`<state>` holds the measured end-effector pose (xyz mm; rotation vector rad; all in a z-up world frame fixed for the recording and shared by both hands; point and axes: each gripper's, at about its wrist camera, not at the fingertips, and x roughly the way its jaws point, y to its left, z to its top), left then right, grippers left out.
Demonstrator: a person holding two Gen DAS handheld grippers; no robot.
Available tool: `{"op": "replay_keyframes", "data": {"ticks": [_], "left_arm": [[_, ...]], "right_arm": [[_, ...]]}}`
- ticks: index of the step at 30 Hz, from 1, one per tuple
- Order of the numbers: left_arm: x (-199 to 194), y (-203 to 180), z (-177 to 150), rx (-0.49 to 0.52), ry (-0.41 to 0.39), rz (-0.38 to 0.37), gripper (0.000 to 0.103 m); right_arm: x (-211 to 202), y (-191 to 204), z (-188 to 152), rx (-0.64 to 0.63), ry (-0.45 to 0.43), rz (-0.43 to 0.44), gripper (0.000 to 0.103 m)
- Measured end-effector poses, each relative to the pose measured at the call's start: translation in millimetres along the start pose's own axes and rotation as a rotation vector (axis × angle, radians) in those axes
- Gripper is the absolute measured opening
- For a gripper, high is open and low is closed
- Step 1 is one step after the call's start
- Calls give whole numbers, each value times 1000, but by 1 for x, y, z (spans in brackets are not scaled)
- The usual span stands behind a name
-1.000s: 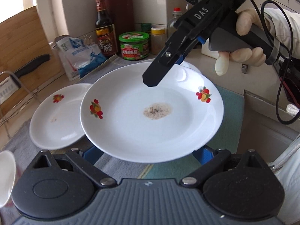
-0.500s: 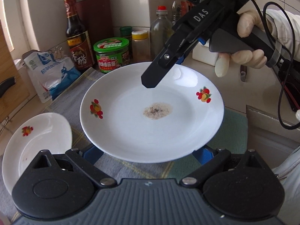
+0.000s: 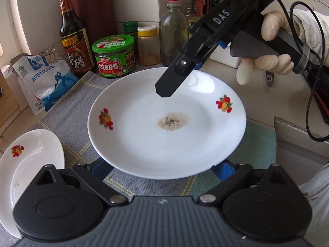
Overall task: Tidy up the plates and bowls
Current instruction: 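Lower the stained plate onto the other white plate and open the right tool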
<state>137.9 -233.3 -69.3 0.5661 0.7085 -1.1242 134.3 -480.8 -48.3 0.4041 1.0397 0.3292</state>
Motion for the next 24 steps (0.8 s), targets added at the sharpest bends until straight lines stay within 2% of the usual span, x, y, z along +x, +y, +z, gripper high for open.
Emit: {"op": "replay_keyframes", "data": {"ticks": [24], "left_arm": [[15,14,4,-6,36,-10,99]], "right_arm": [[2,-5,-1,34,-1,-6,103]]}}
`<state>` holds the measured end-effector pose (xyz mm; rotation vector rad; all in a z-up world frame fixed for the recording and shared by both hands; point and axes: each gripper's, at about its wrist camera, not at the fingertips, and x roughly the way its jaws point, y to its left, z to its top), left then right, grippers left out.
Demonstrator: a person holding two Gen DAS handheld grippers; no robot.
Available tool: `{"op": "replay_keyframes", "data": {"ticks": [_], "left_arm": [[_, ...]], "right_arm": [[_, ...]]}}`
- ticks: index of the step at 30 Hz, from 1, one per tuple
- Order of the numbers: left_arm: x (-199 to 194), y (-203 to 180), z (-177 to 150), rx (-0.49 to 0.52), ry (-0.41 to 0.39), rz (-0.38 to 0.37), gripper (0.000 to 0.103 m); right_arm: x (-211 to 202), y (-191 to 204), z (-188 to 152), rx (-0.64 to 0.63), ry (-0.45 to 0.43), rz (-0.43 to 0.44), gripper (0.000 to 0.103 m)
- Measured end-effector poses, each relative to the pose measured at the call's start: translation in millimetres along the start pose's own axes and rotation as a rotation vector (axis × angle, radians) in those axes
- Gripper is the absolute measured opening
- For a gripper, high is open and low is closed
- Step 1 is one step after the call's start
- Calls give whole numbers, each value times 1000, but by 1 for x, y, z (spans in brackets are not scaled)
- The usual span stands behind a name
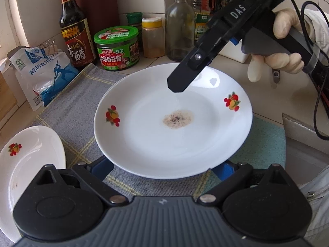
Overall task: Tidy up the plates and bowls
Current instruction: 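Lower the stained plate onto the other white plate and open the right tool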
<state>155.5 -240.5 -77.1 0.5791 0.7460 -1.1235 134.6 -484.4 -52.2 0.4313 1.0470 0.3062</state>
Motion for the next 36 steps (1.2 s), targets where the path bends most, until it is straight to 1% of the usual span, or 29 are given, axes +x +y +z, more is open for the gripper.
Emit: {"op": "replay_keyframes", "data": {"ticks": [8,16,22,27,30,36], "left_arm": [[-1,3,-1,5,-3,-16,99],[-1,3,-1,10,-10,-14,99],[-1,1,0,15,-10,-2,99],[-5,-2,-1,14,-25,11,99],[-6,-5,0,29,-29,27,99],[-6,-7,-2,19,-36,29,100]], "right_arm": [[-4,3,-3,3,0,-20,103],[-9,5,-11,18,-12,-35,103],[-13,5,-15,28,-21,-38,103],[-17,7,-18,27,-29,-43,103],[-22,7,-21,33,-40,-39,103],[-27,10,-29,42,-67,-60,103]]}}
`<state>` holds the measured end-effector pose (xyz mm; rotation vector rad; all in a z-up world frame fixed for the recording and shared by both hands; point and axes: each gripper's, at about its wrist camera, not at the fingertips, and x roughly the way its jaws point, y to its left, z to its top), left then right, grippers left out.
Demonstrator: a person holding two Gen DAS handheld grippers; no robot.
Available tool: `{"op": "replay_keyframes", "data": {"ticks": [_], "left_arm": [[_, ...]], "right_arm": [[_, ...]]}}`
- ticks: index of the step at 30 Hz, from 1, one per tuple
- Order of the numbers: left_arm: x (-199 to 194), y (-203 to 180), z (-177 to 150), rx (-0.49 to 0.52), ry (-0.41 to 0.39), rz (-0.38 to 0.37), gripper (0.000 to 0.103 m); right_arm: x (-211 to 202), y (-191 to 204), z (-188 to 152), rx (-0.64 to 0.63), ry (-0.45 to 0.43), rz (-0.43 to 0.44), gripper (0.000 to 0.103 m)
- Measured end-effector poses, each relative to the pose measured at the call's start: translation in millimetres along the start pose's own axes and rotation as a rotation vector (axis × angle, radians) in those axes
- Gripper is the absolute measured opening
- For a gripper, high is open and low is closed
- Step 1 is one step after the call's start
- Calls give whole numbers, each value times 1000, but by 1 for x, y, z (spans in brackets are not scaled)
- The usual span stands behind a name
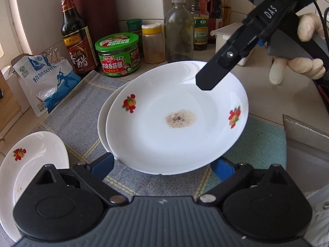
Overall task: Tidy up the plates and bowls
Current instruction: 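Lower the stained plate onto the other white plate and open the right tool, then withdraw the right tool from the stacked plates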
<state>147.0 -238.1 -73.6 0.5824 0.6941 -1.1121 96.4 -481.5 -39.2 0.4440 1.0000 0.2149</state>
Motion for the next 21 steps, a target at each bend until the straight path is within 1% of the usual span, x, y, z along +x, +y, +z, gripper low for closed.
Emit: {"op": "replay_keyframes", "data": {"ticks": [4,8,13,14,18,21], "left_arm": [[-3,-1,-2,-7,-19,-5,100],[-12,0,-6,-28,-49,-10,100],[-32,7,-18,-107,-88,0,100],[-38,8,-20,-119,-99,6,100],[-60,18,-33,-176,-134,42,100],[-73,25,-44,-211,-143,92,100]], "right_arm": [[-2,5,-6,8,-11,-25,103],[-2,10,-11,37,-33,-79,103],[1,16,-18,53,-60,-138,103],[2,18,-19,50,-67,-157,103],[-1,30,-23,64,-106,-174,103],[-7,44,-25,84,-154,-197,103]]}}
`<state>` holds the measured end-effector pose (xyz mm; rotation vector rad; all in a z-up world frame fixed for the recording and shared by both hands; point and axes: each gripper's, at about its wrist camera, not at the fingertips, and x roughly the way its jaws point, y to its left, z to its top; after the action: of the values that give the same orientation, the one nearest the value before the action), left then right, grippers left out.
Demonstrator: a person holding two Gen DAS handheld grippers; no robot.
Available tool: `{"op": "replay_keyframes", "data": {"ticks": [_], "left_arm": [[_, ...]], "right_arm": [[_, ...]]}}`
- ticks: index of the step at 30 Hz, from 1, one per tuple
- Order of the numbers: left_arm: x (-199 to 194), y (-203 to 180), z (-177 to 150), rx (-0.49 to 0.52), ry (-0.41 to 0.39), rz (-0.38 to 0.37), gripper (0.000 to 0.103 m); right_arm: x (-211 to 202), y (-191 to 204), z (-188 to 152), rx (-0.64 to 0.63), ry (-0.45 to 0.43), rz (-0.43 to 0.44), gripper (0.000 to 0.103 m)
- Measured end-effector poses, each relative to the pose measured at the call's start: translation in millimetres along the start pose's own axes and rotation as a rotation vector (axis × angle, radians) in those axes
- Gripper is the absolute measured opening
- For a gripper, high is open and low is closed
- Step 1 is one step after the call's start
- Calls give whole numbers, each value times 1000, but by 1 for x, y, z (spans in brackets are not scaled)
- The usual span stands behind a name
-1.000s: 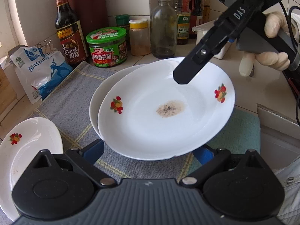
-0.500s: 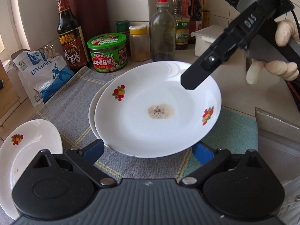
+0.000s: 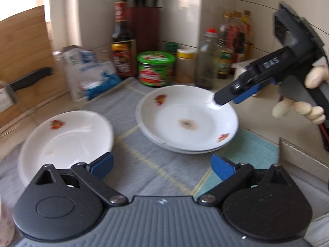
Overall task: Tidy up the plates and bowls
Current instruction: 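Withdraw the right tool from the stacked plates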
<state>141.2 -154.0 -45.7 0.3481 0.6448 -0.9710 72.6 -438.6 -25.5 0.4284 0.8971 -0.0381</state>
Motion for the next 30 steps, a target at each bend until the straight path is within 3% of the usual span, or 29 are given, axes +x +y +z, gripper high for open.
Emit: {"op": "replay_keyframes", "data": {"ticks": [6,15,30], "left_arm": [[-15,22,-18,-67,-13,90,101],[-6,62,-47,-179,45,231,101],[24,79,-53,-288,105,345,101]], "right_arm": [[-6,49,-22,-49,-95,-87,103],[6,108,-33,-226,-93,-135,103],[60,128,20,-516,-13,56,103]]}}
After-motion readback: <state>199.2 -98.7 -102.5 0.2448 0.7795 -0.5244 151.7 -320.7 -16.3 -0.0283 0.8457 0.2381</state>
